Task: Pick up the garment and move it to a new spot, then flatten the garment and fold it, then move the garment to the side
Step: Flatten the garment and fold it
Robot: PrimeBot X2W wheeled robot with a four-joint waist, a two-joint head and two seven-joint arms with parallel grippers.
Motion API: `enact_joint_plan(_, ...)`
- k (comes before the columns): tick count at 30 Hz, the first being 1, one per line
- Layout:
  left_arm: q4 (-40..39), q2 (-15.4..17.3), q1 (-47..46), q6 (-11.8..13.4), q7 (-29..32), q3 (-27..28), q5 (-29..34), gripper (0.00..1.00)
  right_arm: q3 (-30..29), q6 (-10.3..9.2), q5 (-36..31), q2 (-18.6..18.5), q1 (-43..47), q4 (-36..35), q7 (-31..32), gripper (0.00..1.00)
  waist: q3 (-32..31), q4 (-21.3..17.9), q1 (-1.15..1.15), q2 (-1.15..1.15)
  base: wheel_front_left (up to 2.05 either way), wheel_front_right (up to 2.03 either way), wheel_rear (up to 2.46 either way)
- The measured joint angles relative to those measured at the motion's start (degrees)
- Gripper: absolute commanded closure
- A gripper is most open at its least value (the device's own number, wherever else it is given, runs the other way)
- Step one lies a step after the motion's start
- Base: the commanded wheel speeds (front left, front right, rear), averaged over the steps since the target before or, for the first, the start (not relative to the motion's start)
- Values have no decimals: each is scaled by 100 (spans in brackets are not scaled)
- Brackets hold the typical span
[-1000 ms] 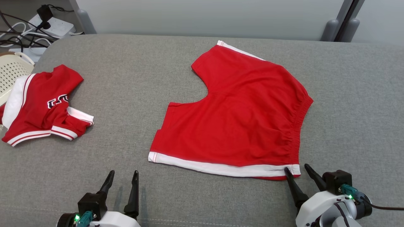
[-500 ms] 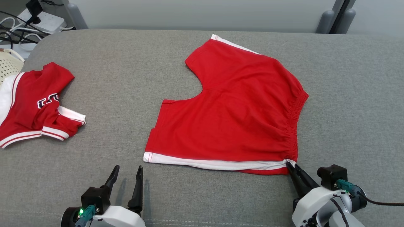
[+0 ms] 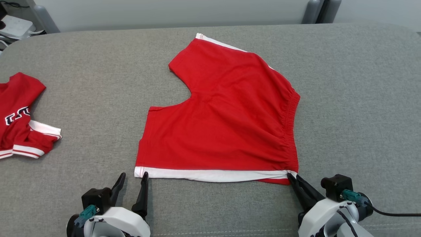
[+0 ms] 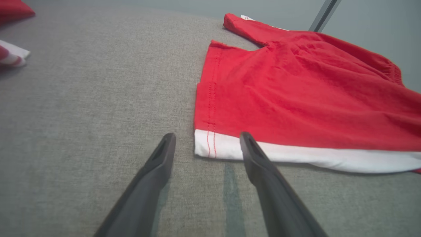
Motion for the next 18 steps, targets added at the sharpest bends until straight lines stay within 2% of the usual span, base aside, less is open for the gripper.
enact_joint_plan(5,333,-2,-198,-75,0,59,-57,0,113,0,58,-33,-130,-40,0,100,104,-147,0,0,0,0,0)
enact_joint_plan(7,469,-5,-258,-89,0,54,-62,26,130,0,116,-42,-153,-52,0,100,132,-188,0,0,0,0,0)
enact_joint_plan(11,605,-5,-270,-130,-3,41,-102,21,155,0,134,-58,-162,-57,0,100,171,-240,0,0,0,0,0)
enact_joint_plan(12,632,-4,-286,-132,-27,40,-102,31,157,0,135,-59,-175,-60,0,100,178,-248,0,0,0,0,0)
enact_joint_plan(14,672,-4,-331,-138,-43,13,-103,85,160,0,143,-62,-198,-69,0,100,184,-258,0,0,0,0,0)
enact_joint_plan(15,700,-2,-359,-138,-43,-21,-102,100,159,0,144,-65,-209,-73,0,100,184,-259,0,0,0,0,0)
enact_joint_plan(18,728,-9,-379,-180,-43,-92,-103,100,158,0,186,-77,-221,-70,0,100,175,-242,0,0,0,0,0)
